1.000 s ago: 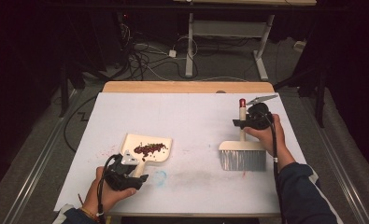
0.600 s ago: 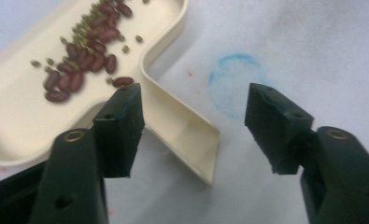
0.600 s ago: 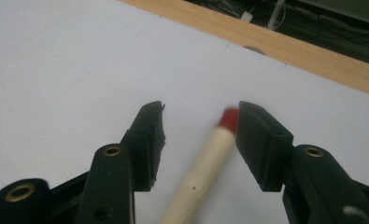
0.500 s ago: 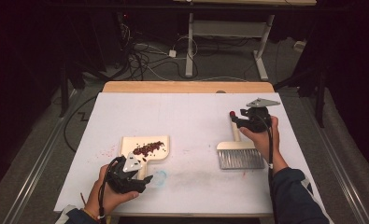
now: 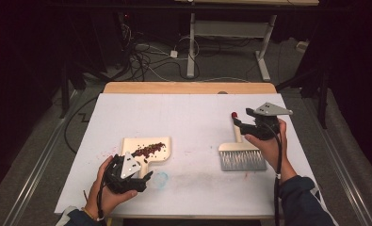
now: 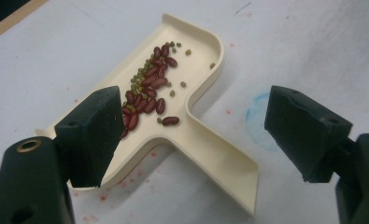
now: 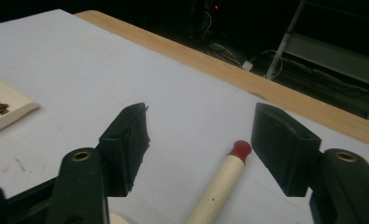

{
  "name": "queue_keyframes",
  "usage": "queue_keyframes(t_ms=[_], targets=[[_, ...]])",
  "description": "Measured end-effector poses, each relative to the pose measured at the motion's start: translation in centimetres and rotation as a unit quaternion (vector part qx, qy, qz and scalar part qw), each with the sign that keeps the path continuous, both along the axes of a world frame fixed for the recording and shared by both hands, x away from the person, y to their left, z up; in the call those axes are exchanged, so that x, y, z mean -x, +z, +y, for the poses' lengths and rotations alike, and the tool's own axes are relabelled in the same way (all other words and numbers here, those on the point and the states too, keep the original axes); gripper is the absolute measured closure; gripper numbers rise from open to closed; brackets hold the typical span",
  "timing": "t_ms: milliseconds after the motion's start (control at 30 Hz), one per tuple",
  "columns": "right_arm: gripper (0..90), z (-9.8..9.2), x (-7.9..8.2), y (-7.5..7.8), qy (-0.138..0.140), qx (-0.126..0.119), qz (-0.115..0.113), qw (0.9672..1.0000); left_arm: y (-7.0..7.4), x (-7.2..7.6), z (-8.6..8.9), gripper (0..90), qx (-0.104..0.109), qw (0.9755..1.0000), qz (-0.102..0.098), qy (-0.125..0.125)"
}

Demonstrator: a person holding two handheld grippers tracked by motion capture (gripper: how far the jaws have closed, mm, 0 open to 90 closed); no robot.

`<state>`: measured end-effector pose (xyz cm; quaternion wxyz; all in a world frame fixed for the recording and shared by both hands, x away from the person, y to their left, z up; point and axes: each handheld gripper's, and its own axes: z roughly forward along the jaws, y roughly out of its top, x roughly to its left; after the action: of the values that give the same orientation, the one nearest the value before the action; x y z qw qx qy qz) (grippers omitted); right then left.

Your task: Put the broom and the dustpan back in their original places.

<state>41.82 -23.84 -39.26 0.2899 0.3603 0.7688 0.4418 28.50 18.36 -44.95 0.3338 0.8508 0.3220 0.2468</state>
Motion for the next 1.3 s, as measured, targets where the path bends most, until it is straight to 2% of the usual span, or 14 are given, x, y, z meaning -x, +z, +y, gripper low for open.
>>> queue_keyframes(t_ms=[100,200,333,467,667,800,867,1033,1100,1167,1300], targets=[[34.3,-0.1,1.3,0.3,0.008,-0.01,-0.026,0.9996,0.1,0.1,0.1,19.9,0.007,0.9999,-0.013,-0.001],[32.8,-0.3,2.6,0.7,0.014,0.001,-0.046,0.9988,0.0,0.1,0.0,19.9,0.008,0.9997,-0.023,-0.003],[28.9,-0.5,4.2,1.1,0.015,0.002,-0.067,0.9976,-0.1,0.1,0.1,19.9,0.011,0.9996,-0.027,-0.001],[29.9,-0.8,5.6,1.1,0.024,0.002,-0.083,0.9963,-0.1,0.2,0.2,19.8,0.015,0.9993,-0.035,0.004],[29.8,-1.2,7.3,0.5,0.037,0.007,-0.089,0.9953,-0.1,0.5,0.3,19.7,0.021,0.9987,-0.046,0.004],[30.3,-1.7,8.5,0.2,0.039,0.004,-0.103,0.9939,-0.2,0.5,0.3,19.7,0.019,0.9988,-0.046,0.003],[30.2,-1.9,9.0,-0.1,0.039,0.009,-0.106,0.9935,-0.2,0.5,0.2,19.8,0.013,0.999,-0.043,0.001],[30.3,-2.3,10.5,-1.2,0.037,0.013,-0.115,0.9926,-0.3,0.4,0.2,19.7,0.022,0.9987,-0.046,-0.003],[30.0,-2.4,11.1,-1.8,0.034,0.011,-0.11,0.9933,-0.3,0.5,0.2,19.7,0.022,0.9987,-0.045,-0.004],[30.0,-2.5,11.7,-2.3,0.036,0.022,-0.11,0.993,-0.4,0.6,0.1,19.7,0.021,0.9987,-0.047,-0.006],[29.7,-2.6,12.7,-3.2,0.042,0.022,-0.104,0.9935,-0.4,0.7,0.0,19.7,0.02,0.9985,-0.05,-0.009]])
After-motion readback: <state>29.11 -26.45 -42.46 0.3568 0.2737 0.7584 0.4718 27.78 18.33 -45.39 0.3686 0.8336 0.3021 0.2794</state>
